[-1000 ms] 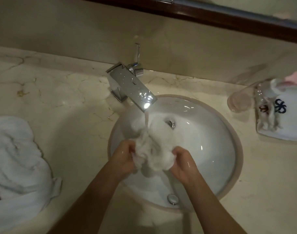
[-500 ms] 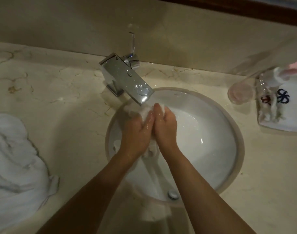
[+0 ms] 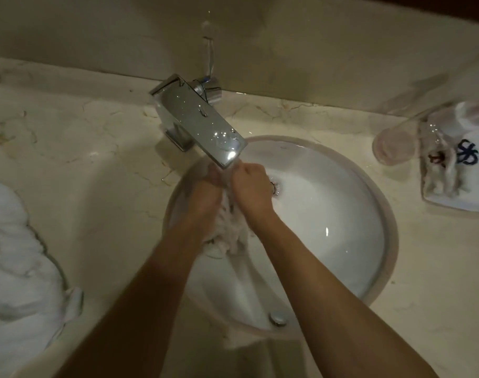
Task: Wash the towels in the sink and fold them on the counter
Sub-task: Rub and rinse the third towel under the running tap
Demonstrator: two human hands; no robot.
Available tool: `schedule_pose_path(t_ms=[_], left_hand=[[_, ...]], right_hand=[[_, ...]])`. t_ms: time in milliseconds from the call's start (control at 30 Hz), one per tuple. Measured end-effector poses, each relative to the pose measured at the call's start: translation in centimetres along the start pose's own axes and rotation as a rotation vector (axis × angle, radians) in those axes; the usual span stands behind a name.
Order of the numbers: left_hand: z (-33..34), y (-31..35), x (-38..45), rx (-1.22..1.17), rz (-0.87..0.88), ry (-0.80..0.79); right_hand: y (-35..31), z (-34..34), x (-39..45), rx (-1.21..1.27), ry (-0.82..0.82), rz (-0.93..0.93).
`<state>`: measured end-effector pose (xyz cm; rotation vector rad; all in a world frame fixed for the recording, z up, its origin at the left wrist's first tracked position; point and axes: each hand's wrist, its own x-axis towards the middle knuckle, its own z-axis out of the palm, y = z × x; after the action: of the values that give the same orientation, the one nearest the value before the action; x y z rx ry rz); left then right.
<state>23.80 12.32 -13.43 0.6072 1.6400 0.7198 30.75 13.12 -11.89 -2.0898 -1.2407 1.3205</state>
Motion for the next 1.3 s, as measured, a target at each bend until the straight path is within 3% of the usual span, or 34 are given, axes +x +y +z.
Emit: schedule_pose_path(t_ms=[100,200,300,400,467,533,567,633,700,767,800,833,933,1067,1100,1167,1233,1300], left_hand=[[-1.1,0.9,0.2,-0.023,0.049,-0.094],[-0.8,0.1,-2.2,0.232,0.052,-0.084],[-1.0,-2.0,-3.7,0.550,0.184,-0.053],[-1.7,-4.1,-4.4,0.903,0.528,0.092],[-1.8,-4.8,-5.4,0.844,0.476,0.071],[-2.1,-6.0,-5.9,0.649,0.239,0.017],[-2.4,-6.3,-6.0,0.432,0.059,-0.040],[-3.2,-6.8,-5.8,-0.227,-0.259,-0.199],[-3.6,-6.8,-5.7,-0.606,-0.469,-0.349],[-3.3,-5.9,-5.6,-0.628,-0.487,-0.417],[-3.1,-5.5,-5.5,-0.522,-0.436,-0.404],[-2.9,-4.9,-5.5,-0.347,-0.341,-0.405],[-2.9,-2.8,-6.7,0.377,0.039,-0.164],[-3.5,-1.1,-8.2,0.455,0.470,0.061],[-3.5,-1.0,-7.7,0.438,0.485,0.095],[-3.1,-0.4,-6.6,0.122,0.282,0.093],[-2.4,-0.4,-6.0,-0.246,-0.006,-0.015],[-2.0,-1.8,-5.9,-0.315,-0.142,-0.140]], right_hand=[[0.6,1.2,-0.3,-0.138,0.004,-0.138],[1.6,1.2,2.3,-0.082,0.098,-0.017],[2.7,0.0,2.8,0.318,0.103,0.104],[5.5,-2.6,-0.5,0.566,-0.113,0.247],[8.9,-4.3,-2.8,0.787,-0.264,0.446],[11.5,-5.1,-5.3,0.947,-0.366,0.590],[12.1,-5.2,-6.2,0.994,-0.380,0.616],[12.7,-5.2,-7.3,1.065,-0.406,0.630],[12.1,-5.0,-7.6,1.067,-0.394,0.621],[10.6,-4.3,-6.9,1.000,-0.345,0.568],[9.7,-4.1,-6.4,0.948,-0.311,0.515],[8.9,-4.0,-5.8,0.891,-0.279,0.448],[5.5,-4.8,-5.0,0.832,-0.223,0.262],[3.4,-7.1,-6.0,1.142,-0.369,0.259],[3.5,-7.2,-6.3,1.191,-0.393,0.261],[3.3,-6.9,-6.6,1.208,-0.429,0.255],[3.5,-5.9,-5.6,1.136,-0.413,0.324],[4.1,-4.9,-4.0,1.144,-0.471,0.440]])
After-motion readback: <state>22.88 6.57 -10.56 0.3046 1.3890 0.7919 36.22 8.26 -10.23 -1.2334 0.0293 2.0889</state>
